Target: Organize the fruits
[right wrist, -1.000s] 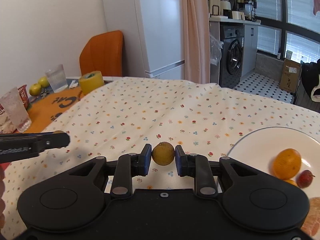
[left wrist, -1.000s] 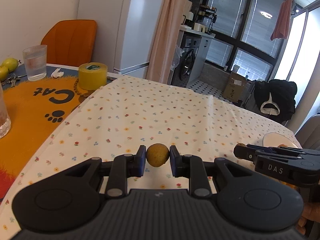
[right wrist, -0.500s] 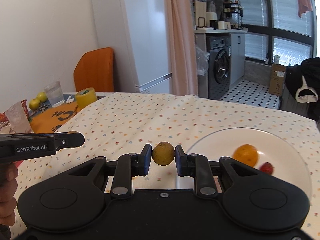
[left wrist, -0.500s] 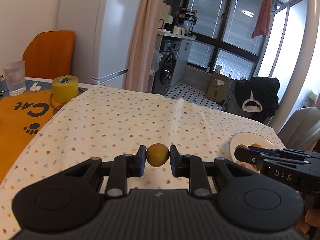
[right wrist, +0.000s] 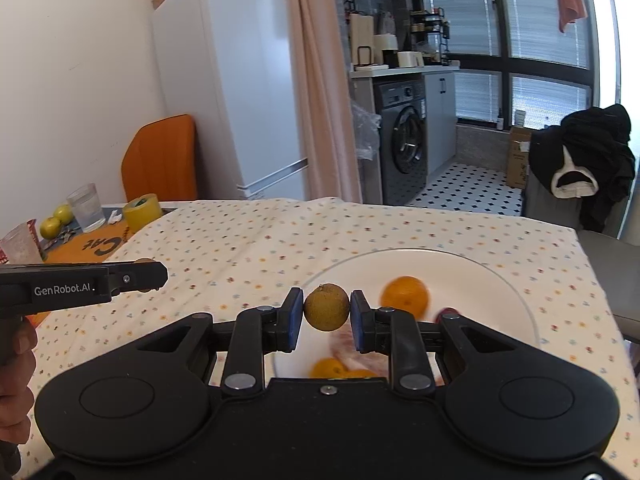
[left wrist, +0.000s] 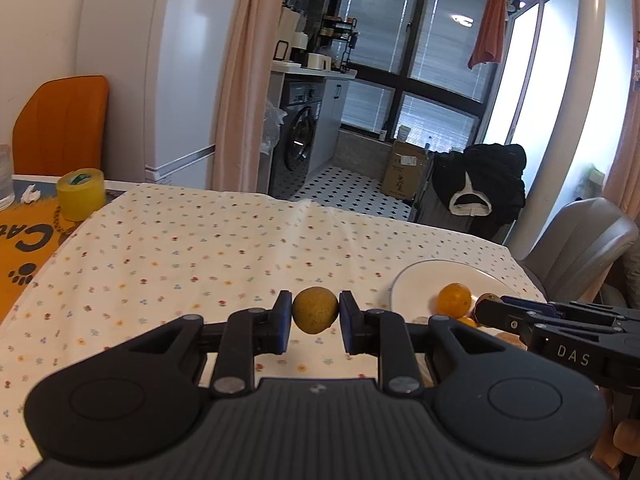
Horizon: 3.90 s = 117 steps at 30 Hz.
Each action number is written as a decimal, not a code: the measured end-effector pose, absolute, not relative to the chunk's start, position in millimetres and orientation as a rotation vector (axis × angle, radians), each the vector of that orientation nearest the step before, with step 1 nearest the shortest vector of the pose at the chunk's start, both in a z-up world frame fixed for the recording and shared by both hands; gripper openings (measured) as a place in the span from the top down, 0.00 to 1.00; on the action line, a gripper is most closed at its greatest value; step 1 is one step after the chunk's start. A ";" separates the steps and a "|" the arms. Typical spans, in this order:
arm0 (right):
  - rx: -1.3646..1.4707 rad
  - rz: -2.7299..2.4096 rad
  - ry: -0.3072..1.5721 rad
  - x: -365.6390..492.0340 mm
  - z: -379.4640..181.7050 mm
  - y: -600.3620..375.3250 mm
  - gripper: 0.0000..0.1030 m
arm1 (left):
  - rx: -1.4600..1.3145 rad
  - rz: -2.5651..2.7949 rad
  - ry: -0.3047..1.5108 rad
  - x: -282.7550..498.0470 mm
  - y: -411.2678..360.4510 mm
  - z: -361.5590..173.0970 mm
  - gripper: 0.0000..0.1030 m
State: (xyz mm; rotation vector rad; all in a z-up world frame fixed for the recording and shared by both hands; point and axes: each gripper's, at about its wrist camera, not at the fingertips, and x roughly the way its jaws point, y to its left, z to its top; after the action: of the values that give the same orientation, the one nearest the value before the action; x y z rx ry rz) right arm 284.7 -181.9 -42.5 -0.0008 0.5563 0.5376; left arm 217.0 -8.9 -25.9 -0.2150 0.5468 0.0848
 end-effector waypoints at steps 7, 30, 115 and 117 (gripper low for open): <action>0.024 0.503 0.555 284.7 -45.5 -205.3 0.77 | -0.195 0.043 0.549 225.4 -32.1 -24.7 0.77; 0.095 0.457 0.581 292.3 -68.3 -251.4 0.77 | -0.130 -0.054 0.603 262.7 -91.6 -40.6 0.77; 0.112 0.471 0.603 193.7 -27.9 -221.1 0.00 | -0.184 0.112 0.598 124.2 -0.1 -4.8 0.00; 0.104 0.474 0.605 189.3 -26.2 -218.0 0.00 | -0.187 0.110 0.592 117.9 2.4 -2.8 0.00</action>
State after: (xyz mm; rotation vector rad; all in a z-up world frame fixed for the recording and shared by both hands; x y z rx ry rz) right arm 189.3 -218.0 -26.2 0.1039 0.6048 0.4739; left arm 117.9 2.4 -2.8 -0.1871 0.5921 0.1095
